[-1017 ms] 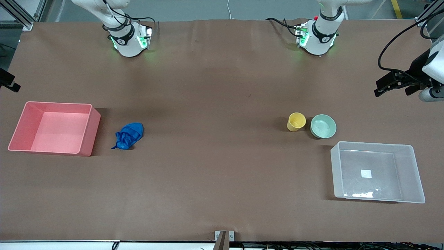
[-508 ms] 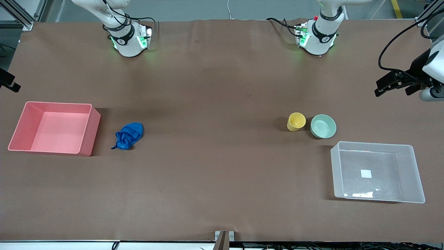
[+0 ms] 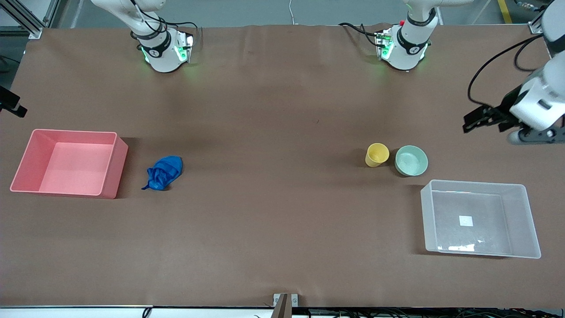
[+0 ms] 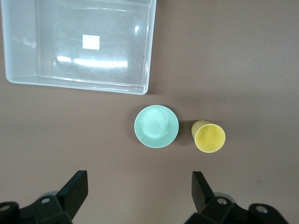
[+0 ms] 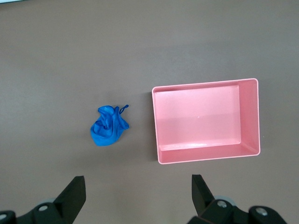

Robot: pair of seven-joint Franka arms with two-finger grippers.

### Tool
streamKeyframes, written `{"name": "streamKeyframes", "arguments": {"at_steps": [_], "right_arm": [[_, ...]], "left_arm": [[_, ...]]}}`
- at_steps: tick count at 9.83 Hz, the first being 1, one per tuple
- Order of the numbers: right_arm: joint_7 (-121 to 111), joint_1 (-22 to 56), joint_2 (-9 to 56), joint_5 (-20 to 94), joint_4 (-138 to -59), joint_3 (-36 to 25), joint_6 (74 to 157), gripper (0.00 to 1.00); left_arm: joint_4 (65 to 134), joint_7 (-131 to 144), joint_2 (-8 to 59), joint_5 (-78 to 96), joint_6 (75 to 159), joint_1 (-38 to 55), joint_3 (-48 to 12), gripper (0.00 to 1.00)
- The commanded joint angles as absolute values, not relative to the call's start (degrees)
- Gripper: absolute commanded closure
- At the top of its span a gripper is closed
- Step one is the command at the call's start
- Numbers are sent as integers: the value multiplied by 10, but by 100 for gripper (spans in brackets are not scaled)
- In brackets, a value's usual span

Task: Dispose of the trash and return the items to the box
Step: 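Reach the right gripper to the blue bag while the left gripper reaches the bowl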

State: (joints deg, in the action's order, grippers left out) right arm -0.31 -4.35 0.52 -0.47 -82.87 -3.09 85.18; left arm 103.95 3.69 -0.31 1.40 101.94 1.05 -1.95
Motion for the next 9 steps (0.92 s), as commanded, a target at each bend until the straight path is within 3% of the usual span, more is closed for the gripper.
{"name": "streamKeyframes", "arguments": {"at_steps": [1,4,7,9], "right_arm": [[0,-9,30,-11,-850,-24,878,0],[45,20,34,-11,-1057,-13,1106,0],[57,22,82,-11,-1219,-4,1346,0],[57,29,138,-11,-1265,-3,1454,0]], "left_arm": [[1173,25,-13,12,1124,9,-17,2],[1269,24,42,12,1295,8,-14,2],[1272,18,136,12,1373,7,-14,2],[1279,16,187,12,1434,6,-14,3]]}}
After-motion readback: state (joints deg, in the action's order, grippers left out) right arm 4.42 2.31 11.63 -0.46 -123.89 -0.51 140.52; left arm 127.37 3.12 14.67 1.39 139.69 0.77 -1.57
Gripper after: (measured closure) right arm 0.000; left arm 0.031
